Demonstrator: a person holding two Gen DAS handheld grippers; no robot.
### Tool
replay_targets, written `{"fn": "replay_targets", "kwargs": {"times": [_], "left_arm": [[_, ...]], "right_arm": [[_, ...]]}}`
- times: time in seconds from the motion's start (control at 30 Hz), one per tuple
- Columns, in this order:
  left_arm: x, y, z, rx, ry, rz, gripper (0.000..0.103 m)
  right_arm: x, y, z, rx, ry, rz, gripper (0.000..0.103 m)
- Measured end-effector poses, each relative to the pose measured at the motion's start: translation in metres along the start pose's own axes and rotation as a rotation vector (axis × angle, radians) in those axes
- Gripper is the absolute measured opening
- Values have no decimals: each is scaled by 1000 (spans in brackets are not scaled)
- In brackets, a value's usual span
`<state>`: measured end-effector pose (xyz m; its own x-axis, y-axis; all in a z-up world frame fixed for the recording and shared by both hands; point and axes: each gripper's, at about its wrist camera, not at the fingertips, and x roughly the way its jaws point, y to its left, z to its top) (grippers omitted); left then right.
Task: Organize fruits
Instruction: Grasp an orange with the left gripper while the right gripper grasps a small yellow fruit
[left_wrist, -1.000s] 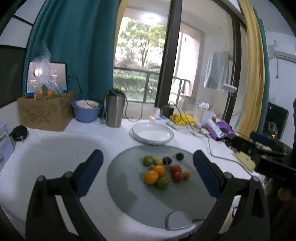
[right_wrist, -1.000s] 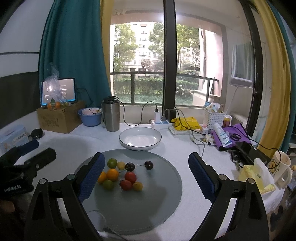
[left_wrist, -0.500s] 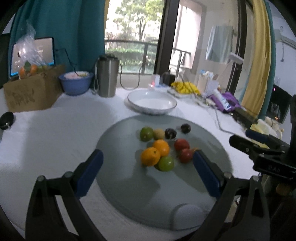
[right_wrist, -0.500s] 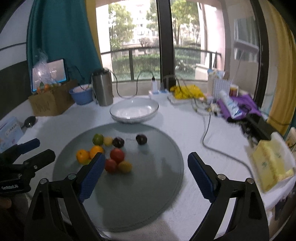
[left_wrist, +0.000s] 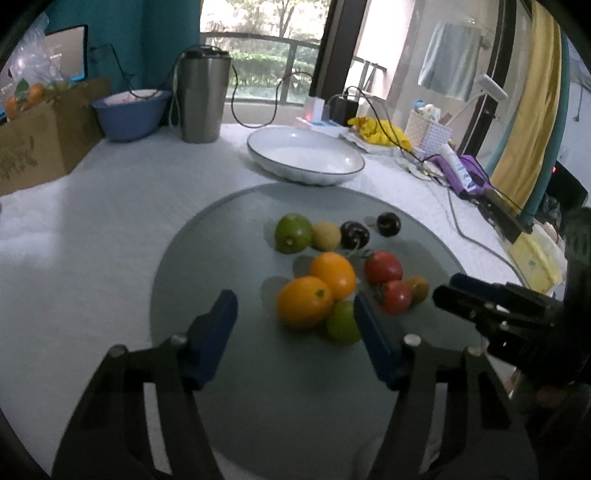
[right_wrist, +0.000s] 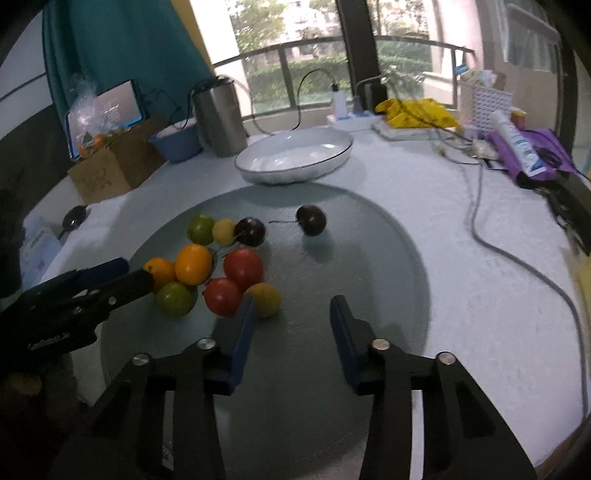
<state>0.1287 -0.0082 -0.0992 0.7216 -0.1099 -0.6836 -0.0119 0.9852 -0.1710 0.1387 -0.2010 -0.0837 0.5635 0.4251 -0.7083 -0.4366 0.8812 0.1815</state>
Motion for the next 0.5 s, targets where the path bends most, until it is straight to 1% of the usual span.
{"fn": "replay_targets", "kwargs": {"times": [0.07,0.13,0.23,0.3,0.43,0.5], "left_arm": [[6,4,1,-30,15,-16,63],[8,6,3,-49,19,-24,61],[12,9,6,-55,24,-30,55],[16,10,8,-71,38,-47,51],[22,14,11,-106,57,-83,48],[22,14,12,-113,56,-95,42]], "right_arm": [[4,2,1,-9,12,23,42],[9,4,4,-19,26,46,37],[14,6,7,-36,38,55,32],[16,5,10,-41,43,59,30],[22,3,13,-40,66,86,30],[26,4,14,-46,74,91,30]]}}
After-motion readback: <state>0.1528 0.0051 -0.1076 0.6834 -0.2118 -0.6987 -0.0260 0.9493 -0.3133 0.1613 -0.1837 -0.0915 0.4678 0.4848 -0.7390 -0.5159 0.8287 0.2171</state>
